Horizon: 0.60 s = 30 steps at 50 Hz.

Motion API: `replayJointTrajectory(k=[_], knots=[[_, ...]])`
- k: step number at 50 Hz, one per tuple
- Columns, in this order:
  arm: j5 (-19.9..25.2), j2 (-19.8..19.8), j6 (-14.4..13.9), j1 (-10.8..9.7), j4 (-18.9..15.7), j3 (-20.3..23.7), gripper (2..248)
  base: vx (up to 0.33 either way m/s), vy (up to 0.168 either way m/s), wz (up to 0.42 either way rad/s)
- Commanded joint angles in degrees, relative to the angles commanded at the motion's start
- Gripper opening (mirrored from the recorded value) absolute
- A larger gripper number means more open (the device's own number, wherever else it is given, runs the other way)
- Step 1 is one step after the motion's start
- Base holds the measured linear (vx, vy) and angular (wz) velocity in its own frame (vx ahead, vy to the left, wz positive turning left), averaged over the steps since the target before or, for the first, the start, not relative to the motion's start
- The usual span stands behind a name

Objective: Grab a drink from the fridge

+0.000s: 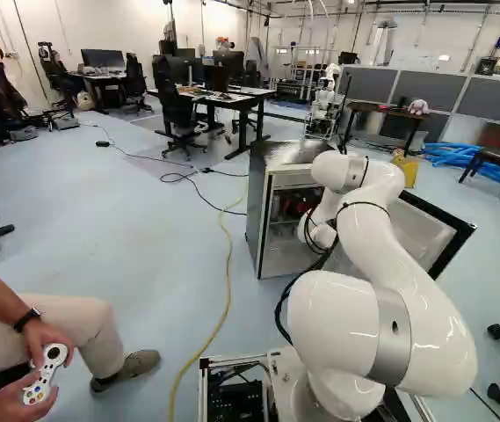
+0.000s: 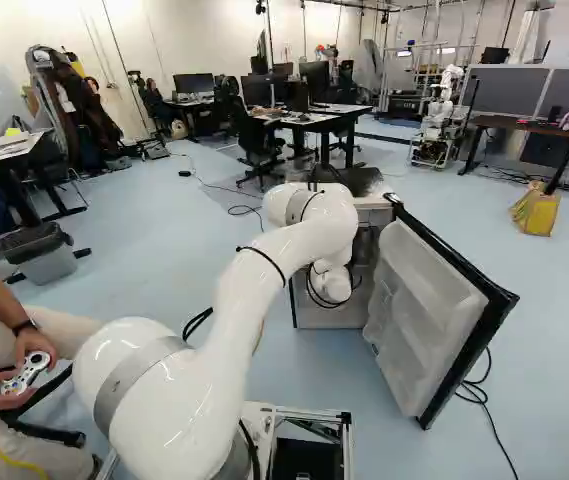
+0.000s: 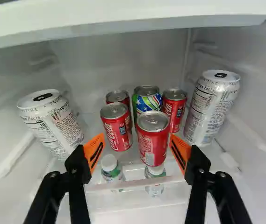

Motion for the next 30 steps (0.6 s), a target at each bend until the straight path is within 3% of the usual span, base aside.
replayJointTrajectory(k=[30], knots=[[0.0, -1.6, 0.0, -0.6, 0.0, -3.0, 196, 0.000, 0.000, 0.000]])
